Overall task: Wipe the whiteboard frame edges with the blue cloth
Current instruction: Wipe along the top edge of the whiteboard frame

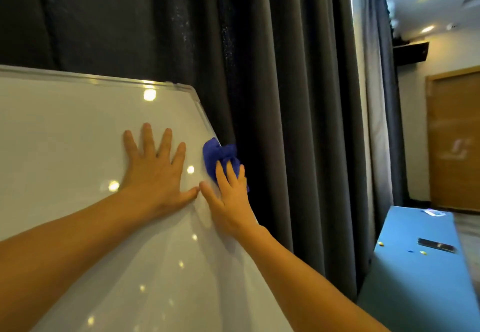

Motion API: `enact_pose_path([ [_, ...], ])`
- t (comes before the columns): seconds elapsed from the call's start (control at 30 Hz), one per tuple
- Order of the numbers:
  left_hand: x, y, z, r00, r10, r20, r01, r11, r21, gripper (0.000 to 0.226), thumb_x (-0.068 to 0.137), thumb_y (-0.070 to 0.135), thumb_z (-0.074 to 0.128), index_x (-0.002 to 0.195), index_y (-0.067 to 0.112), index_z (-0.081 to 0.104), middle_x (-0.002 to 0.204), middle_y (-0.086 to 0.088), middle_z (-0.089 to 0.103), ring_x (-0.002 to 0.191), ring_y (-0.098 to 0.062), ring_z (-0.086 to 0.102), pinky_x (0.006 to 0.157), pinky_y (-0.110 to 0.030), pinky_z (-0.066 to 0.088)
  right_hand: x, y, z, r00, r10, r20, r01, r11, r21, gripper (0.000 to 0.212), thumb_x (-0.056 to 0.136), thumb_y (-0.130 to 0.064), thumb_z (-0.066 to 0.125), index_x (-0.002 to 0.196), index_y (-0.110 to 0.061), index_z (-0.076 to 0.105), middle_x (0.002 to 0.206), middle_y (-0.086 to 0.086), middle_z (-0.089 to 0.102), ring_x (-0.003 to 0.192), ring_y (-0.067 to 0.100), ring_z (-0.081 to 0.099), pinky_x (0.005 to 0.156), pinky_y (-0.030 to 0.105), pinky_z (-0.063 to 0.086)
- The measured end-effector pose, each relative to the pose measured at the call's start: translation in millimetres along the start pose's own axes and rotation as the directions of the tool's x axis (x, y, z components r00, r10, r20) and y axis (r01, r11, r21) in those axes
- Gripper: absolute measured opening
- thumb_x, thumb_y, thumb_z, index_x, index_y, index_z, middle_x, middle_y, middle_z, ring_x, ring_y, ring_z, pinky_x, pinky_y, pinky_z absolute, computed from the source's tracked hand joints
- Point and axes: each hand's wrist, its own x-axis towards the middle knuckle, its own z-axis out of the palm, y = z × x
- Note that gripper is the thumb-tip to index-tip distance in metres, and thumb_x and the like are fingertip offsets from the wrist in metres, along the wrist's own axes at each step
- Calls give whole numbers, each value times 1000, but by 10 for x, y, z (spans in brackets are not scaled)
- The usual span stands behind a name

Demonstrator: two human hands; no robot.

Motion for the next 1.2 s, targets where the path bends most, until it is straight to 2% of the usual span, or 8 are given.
enact_pose_path([
  [0.17,-185,205,0,994,108,2,-108,994,10,112,69,90,7,157,22,-2,166,-17,-7,143,-58,-16,108,-76,-8,-528,184,-80,965,263,10,-261,954,145,78,94,-65,35,155,-32,0,165,-10,-7,149,17,-18,119,43,-2],
  [0.3,-276,359,-42,976,215,14,-215,976,12,106,74,87,13,157,22,2,166,-16,-6,142,-60,-15,107,-78,-9,-925,106,23,979,202,14,-203,973,107,71,88,-74,30,144,-51,-7,160,-20,-11,147,10,-18,115,39,-5],
  [0.53,-711,679,15,941,338,29,-338,941,17,101,81,81,15,157,17,1,165,-20,-6,144,-58,-13,109,-76,-8,-1440,234,86,837,547,-24,-536,828,167,81,96,-59,41,155,-28,-5,166,0,-7,152,28,-3,120,57,12],
  [0.83,-816,753,15,932,361,30,-362,932,8,106,79,84,14,157,15,0,165,-22,-6,144,-58,-11,111,-74,-6,-1818,457,165,924,368,-104,-355,927,122,54,84,-82,21,126,-78,-14,150,-34,-22,147,8,-21,116,42,-2],
  [0.9,-898,804,23,927,371,57,-371,929,-11,110,77,86,15,157,13,0,164,-23,-7,144,-59,-12,110,-75,-7,-2476,790,259,837,519,-173,-505,855,123,62,87,-78,23,135,-68,-15,154,-32,-22,147,6,-21,118,43,0],
  [1.0,-1045,967,13,923,375,91,-377,926,2,115,74,88,15,156,9,-1,163,-25,-8,142,-61,-14,109,-76,-7,-2903,1166,204,403,901,-161,-882,429,195,66,98,-62,23,151,-40,-8,166,-4,-11,150,26,-15,120,56,1],
  [1.07,-1120,1048,-19,926,358,118,-361,933,2,118,73,89,17,156,7,-1,164,-25,-7,141,-62,-14,108,-77,-5,-2573,1084,58,266,962,-55,-932,272,239,69,96,-64,17,156,-33,1,166,3,-4,150,36,-10,118,60,-2],
  [1.2,-1227,1327,-39,915,374,151,-381,925,15,114,73,90,19,157,16,-7,164,-22,-11,141,-62,-13,108,-78,-2,-1922,781,150,564,821,-87,-755,555,347,75,81,-75,20,150,-49,7,166,-4,-5,150,34,-11,116,65,1],
])
